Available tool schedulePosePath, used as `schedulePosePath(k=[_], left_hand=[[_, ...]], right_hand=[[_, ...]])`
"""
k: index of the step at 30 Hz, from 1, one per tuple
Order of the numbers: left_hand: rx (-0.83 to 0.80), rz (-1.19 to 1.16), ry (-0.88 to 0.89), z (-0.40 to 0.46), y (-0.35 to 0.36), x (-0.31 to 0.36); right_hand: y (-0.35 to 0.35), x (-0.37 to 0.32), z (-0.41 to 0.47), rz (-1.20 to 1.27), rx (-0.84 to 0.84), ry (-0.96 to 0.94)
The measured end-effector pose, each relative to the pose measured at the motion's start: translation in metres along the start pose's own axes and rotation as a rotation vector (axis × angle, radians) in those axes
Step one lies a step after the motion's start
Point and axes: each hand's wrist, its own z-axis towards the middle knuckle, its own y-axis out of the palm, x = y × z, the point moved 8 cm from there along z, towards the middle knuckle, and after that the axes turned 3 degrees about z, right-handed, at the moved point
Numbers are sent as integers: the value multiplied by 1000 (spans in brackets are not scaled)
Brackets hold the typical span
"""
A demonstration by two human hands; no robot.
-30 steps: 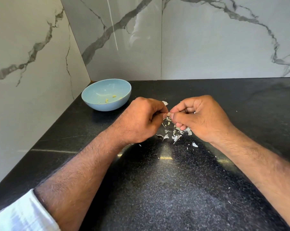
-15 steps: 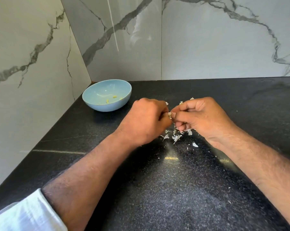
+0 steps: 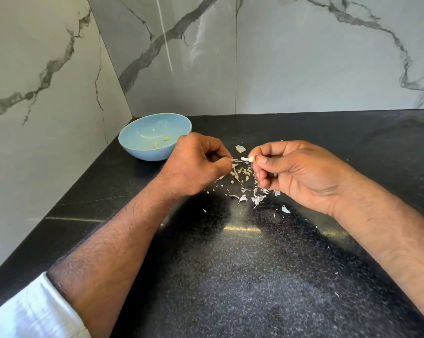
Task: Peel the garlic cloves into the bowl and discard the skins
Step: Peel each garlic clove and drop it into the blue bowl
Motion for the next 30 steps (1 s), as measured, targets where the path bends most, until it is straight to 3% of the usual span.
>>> schedulePosePath(k=[6, 11, 14, 22, 30], left_hand=[[12, 159, -72, 3, -10, -13], [-96, -176, 100, 0, 4, 5], [-104, -391, 93, 0, 12, 10], [-90, -368, -15, 1, 17, -2], [-130, -639, -166, -1, 29, -5]], right_hand=[[0, -2, 1, -11, -23, -65], [-7, -1, 3, -19, 42, -111], [-12, -3, 5, -33, 81, -148], [-17, -9, 5, -149, 169, -294], [-10, -19, 1, -480, 209, -465]])
